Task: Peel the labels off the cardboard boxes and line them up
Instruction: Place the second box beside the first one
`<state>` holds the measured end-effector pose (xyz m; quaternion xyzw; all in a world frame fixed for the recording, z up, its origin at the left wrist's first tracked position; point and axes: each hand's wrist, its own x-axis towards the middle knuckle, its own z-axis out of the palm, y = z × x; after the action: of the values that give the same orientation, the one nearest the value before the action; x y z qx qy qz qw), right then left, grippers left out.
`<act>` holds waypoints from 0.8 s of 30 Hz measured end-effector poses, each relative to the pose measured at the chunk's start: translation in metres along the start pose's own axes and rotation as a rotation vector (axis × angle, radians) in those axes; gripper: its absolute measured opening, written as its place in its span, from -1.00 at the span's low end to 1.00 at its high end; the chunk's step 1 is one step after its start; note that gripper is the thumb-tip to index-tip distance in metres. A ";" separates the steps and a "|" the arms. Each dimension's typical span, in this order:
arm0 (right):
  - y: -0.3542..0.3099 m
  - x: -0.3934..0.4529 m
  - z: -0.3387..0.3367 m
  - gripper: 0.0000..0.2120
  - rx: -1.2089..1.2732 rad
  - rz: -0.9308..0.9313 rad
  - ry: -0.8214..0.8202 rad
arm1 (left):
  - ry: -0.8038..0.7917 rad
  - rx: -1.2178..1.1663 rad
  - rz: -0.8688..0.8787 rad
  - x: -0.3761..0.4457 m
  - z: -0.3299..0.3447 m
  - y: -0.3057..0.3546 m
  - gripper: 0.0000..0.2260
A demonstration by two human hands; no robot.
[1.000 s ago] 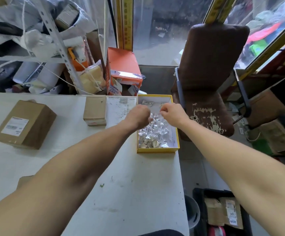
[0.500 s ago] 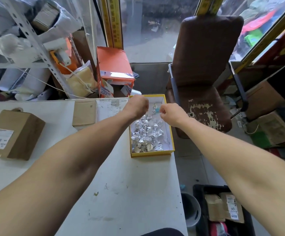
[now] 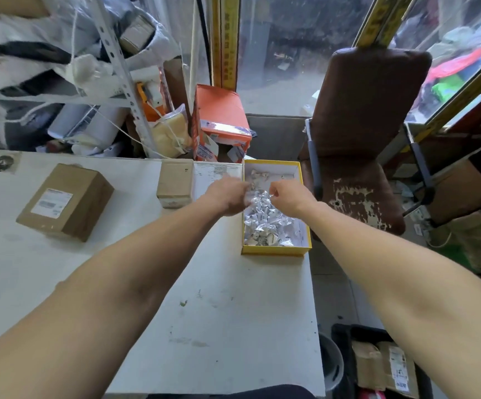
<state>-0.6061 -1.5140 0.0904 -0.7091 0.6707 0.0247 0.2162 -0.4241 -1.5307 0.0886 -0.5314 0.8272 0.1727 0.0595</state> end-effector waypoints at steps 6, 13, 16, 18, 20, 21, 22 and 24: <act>-0.099 -0.001 0.040 -0.78 0.010 -0.132 -0.053 | -0.057 -0.001 -0.176 -0.086 0.017 -0.073 -0.45; -0.223 -0.037 0.109 -0.71 0.007 -0.312 -0.207 | -0.116 -0.061 -0.412 -0.220 0.057 -0.184 -0.31; -0.259 -0.058 0.134 -0.68 0.030 -0.290 -0.248 | -0.146 -0.122 -0.456 -0.263 0.067 -0.218 -0.23; -0.277 -0.074 0.147 -0.64 0.030 -0.263 -0.276 | -0.151 -0.166 -0.434 -0.288 0.069 -0.234 -0.18; -0.292 -0.090 0.160 -0.56 0.030 -0.229 -0.287 | -0.129 -0.225 -0.391 -0.311 0.075 -0.248 -0.10; -0.300 -0.098 0.167 -0.50 0.026 -0.215 -0.291 | -0.127 -0.260 -0.368 -0.322 0.077 -0.255 -0.05; -0.307 -0.107 0.173 -0.43 0.023 -0.208 -0.300 | -0.140 -0.289 -0.345 -0.332 0.080 -0.263 0.02; -0.323 -0.125 0.184 -0.27 0.056 -0.202 -0.330 | -0.207 -0.324 -0.293 -0.345 0.089 -0.278 0.14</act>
<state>-0.2607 -1.3315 0.0531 -0.7527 0.5521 0.1002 0.3443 -0.0339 -1.3075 0.0413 -0.6279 0.6921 0.3464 0.0824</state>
